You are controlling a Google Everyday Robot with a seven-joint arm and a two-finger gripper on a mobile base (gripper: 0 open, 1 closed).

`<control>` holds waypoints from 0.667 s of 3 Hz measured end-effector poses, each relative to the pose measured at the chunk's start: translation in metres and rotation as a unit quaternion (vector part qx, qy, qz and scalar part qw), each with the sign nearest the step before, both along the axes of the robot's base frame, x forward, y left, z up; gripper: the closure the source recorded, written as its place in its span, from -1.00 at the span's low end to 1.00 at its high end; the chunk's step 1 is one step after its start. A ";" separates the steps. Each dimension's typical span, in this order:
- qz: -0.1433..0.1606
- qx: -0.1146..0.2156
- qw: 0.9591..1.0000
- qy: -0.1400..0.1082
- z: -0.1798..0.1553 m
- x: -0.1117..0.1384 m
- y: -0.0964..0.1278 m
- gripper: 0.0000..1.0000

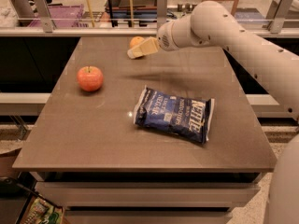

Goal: Pick orange

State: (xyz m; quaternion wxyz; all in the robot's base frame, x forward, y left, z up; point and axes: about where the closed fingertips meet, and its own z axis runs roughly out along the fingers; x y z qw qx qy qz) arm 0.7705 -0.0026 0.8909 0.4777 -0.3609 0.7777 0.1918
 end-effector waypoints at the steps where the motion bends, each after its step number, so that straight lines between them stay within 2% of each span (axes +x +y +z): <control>1: 0.024 0.005 1.000 -0.009 -0.006 0.016 0.001 -1.00; 2: 0.041 0.006 0.999 -0.015 -0.006 0.032 0.003 -1.00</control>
Offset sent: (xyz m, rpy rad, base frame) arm 0.0516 -0.0011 0.0005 0.0126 -0.0510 0.1146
